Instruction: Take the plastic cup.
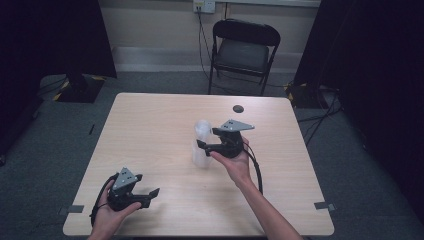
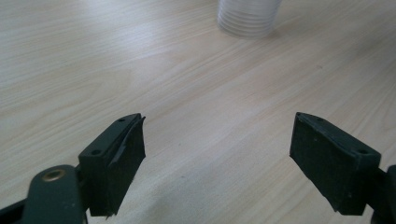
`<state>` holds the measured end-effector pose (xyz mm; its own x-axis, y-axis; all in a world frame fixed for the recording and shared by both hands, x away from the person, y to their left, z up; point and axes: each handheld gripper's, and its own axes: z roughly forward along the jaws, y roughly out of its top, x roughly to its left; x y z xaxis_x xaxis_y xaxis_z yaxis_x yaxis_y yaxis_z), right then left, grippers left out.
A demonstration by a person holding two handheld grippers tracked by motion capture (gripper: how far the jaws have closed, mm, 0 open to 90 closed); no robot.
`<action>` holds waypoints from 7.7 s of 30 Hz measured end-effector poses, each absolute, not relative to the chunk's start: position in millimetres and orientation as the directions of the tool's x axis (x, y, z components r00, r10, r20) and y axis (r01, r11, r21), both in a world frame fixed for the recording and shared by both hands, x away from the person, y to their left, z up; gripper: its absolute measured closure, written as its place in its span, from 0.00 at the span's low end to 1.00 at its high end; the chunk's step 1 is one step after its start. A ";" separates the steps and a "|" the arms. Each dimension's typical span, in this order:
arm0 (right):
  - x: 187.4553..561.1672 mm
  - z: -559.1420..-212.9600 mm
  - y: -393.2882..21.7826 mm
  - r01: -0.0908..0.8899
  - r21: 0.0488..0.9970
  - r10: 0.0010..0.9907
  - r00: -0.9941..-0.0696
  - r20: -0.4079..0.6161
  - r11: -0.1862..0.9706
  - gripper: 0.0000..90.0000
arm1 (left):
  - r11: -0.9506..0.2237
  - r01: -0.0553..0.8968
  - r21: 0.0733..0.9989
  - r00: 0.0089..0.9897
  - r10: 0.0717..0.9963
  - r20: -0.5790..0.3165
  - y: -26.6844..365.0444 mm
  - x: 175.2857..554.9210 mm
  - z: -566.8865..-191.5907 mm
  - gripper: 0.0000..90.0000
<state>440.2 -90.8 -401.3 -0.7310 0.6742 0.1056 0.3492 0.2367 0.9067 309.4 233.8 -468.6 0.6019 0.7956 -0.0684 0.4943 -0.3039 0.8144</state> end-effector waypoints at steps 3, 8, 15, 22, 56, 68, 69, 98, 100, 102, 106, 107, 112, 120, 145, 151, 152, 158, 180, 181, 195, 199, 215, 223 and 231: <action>443.1 -403.9 -86.1 0.350 0.904 0.673 -0.732 0.102 0.244 0.25 | -0.303 0.493 0.815 0.603 0.795 -0.069 234.0 308.9 -468.3 0.20; 447.9 -410.9 -81.1 0.347 0.904 0.658 -0.746 0.104 0.250 0.27 | -0.307 0.494 0.814 0.605 0.793 -0.068 233.2 310.6 -468.4 0.20; 453.5 -415.5 -78.6 0.349 0.905 0.661 -0.742 0.109 0.242 0.30 | -0.314 0.491 0.813 0.608 0.791 -0.062 232.2 310.6 -468.9 0.20; 455.4 -418.0 -73.8 0.342 0.904 0.666 -0.740 0.092 0.255 0.29 | -0.322 0.491 0.810 0.609 0.791 -0.055 231.4 311.0 -469.1 0.20; 453.7 -405.6 -71.7 0.304 0.922 0.690 -0.722 0.059 0.239 0.34 | -0.327 0.500 0.802 0.606 0.793 -0.055 231.4 312.0 -469.7 0.20; 454.9 -398.9 -71.0 0.300 0.927 0.684 -0.727 0.068 0.227 0.34 | -0.325 0.502 0.801 0.605 0.794 -0.058 231.7 312.1 -469.9 0.20; 454.8 -398.1 -71.2 0.298 0.927 0.685 -0.726 0.066 0.226 0.34 | -0.327 0.503 0.800 0.604 0.795 -0.055 231.9 312.1 -469.9 0.20; 449.5 -369.9 -78.7 0.233 0.960 0.684 -0.727 0.066 0.155 0.37 | -0.325 0.505 0.799 0.602 0.797 -0.057 232.1 312.0 -469.7 0.20; 449.4 -367.3 -79.5 0.227 0.962 0.682 -0.728 0.065 0.150 0.38 | -0.323 0.507 0.799 0.600 0.798 -0.058 232.0 312.1 -469.7 0.20; 449.5 -364.7 -80.5 0.233 0.963 0.673 -0.735 0.083 0.136 0.38 | -0.324 0.505 0.800 0.599 0.799 -0.054 232.1 311.8 -469.5 0.20; 448.9 -359.4 -81.9 0.223 0.966 0.669 -0.739 0.080 0.130 0.39 | -0.320 0.508 0.800 0.598 0.799 -0.060 231.8 311.9 -469.9 0.20; 448.9 -358.0 -82.6 0.222 0.967 0.670 -0.738 0.083 0.124 0.39 | -0.322 0.507 0.799 0.600 0.798 -0.059 231.8 312.0 -469.9 0.20; 447.9 -351.9 -85.7 0.223 0.969 0.668 -0.738 0.097 0.105 0.40 | -0.323 0.507 0.799 0.600 0.798 -0.058 231.7 312.1 -470.0 0.21; 445.0 -340.2 -92.3 0.226 0.971 0.661 -0.740 0.124 0.071 0.41 | -0.321 0.507 0.800 0.599 0.799 -0.059 230.8 312.0 -469.9 0.20; 430.8 -326.5 -130.3 0.238 0.971 0.680 -0.718 0.150 0.037 0.44 | -0.329 0.494 0.805 0.608 0.792 -0.049 227.9 310.0 -468.6 0.20; 420.8 -337.1 -144.1 0.256 0.966 0.684 -0.710 0.164 0.034 0.44 | -0.321 0.494 0.808 0.606 0.793 -0.055 228.4 307.7 -468.7 0.20; 419.4 -339.3 -146.4 0.262 0.964 0.686 -0.708 0.169 0.033 0.44 | -0.325 0.490 0.809 0.608 0.792 -0.050 228.6 307.3 -468.4 0.20; 412.3 -350.5 -155.8 0.297 0.954 0.684 -0.704 0.193 0.037 0.44 | -0.323 0.471 0.821 0.634 0.771 -0.060 226.1 304.9 -464.8 0.18; 387.1 -386.5 -170.0 0.428 0.904 0.622 -0.705 0.341 -0.011 0.44 | -0.314 0.343 0.885 0.692 0.721 -0.012 200.0 293.5 -451.3 0.30; 386.2 -387.4 -170.3 0.433 0.902 0.618 -0.706 0.346 -0.010 0.44 | -0.313 0.342 0.886 0.694 0.720 -0.013 198.2 293.5 -450.2 0.31; 372.8 -391.0 -171.2 0.483 0.875 0.576 -0.707 0.411 -0.031 0.44 | -0.335 0.307 0.891 0.734 0.679 0.003 171.4 314.6 -428.0 0.31; 370.6 -391.2 -172.9 0.500 0.864 0.560 -0.701 0.441 -0.053 0.44 | -0.317 0.289 0.903 0.748 0.663 -0.007 155.5 327.6 -422.6 0.33; 362.0 -409.2 -157.7 0.609 0.787 0.448 -0.680 0.580 -0.095 0.44 | -0.224 0.219 0.950 0.760 0.649 -0.023 126.2 319.5 -439.5 0.50; 358.4 -412.7 -146.5 0.651 0.752 0.390 -0.669 0.633 -0.104 0.44 | -0.208 0.131 0.969 0.770 0.637 0.032 127.3 314.4 -438.0 0.57; 355.4 -414.3 -134.2 0.668 0.740 0.367 -0.671 0.644 -0.076 0.43 | -0.190 0.068 0.979 0.786 0.615 0.065 115.1 305.9 -442.3 0.62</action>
